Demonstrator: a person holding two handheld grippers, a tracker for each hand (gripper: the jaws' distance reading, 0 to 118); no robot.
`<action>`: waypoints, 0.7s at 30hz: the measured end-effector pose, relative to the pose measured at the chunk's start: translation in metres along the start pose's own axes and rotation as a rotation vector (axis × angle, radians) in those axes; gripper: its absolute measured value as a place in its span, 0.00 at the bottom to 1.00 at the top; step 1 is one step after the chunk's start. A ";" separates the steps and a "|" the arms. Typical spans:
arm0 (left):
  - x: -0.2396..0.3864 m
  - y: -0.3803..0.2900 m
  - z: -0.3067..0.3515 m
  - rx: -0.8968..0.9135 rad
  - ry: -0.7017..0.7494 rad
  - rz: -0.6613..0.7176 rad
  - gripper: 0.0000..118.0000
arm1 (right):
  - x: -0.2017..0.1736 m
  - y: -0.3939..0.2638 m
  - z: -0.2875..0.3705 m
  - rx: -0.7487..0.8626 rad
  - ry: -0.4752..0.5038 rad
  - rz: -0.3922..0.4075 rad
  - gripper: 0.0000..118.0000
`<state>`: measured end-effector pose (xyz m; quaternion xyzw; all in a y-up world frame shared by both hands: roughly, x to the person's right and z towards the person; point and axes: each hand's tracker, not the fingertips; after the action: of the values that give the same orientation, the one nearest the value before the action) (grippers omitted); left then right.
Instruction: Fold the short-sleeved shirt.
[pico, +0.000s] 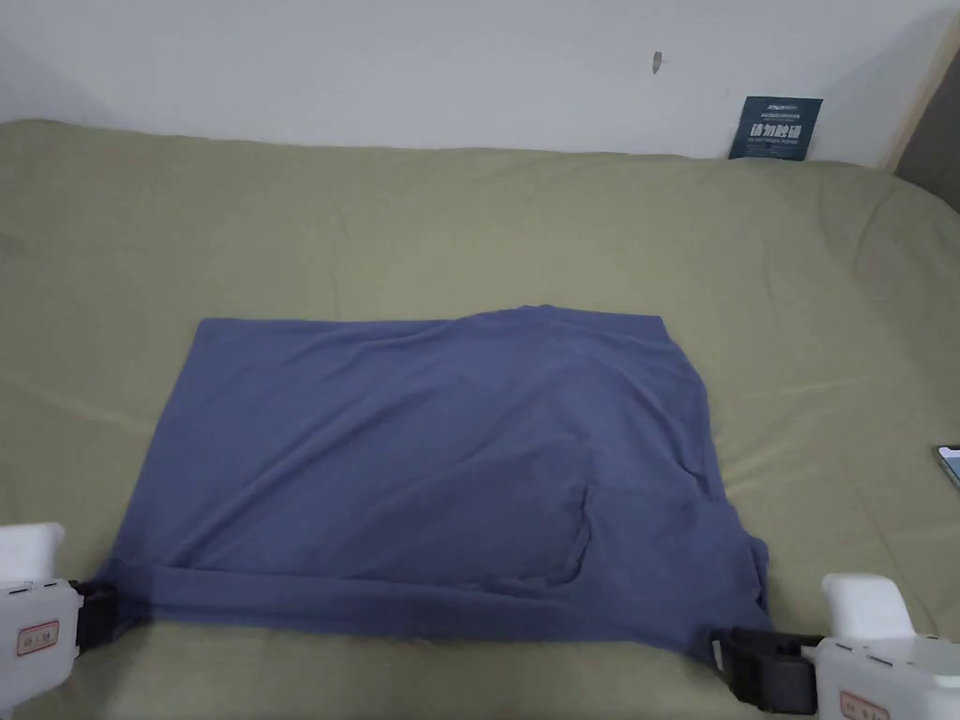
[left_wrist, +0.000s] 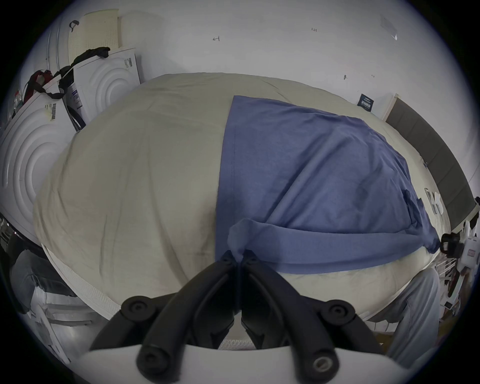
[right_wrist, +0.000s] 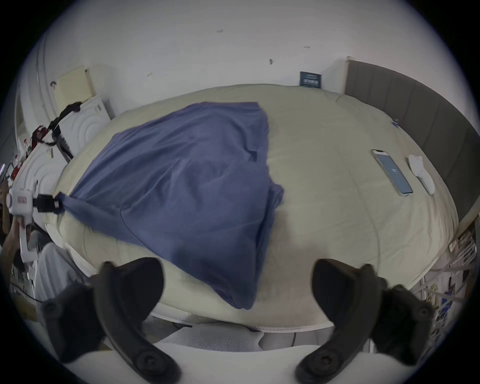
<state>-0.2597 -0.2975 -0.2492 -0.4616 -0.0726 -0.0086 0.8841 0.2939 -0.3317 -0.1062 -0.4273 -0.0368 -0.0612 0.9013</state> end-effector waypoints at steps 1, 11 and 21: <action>0.001 0.001 0.000 -0.004 0.002 -0.003 0.01 | -0.001 -0.001 -0.007 -0.039 -0.022 0.023 0.92; -0.010 0.012 0.009 0.003 -0.023 -0.003 0.01 | 0.005 0.016 0.011 0.033 -0.001 0.006 0.06; -0.010 0.108 -0.011 0.041 -0.041 -0.066 0.01 | -0.001 0.152 -0.020 0.130 -0.016 0.058 0.06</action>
<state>-0.2597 -0.2446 -0.3449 -0.4409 -0.1062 -0.0269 0.8908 0.3142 -0.2522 -0.2353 -0.3692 -0.0357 -0.0289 0.9282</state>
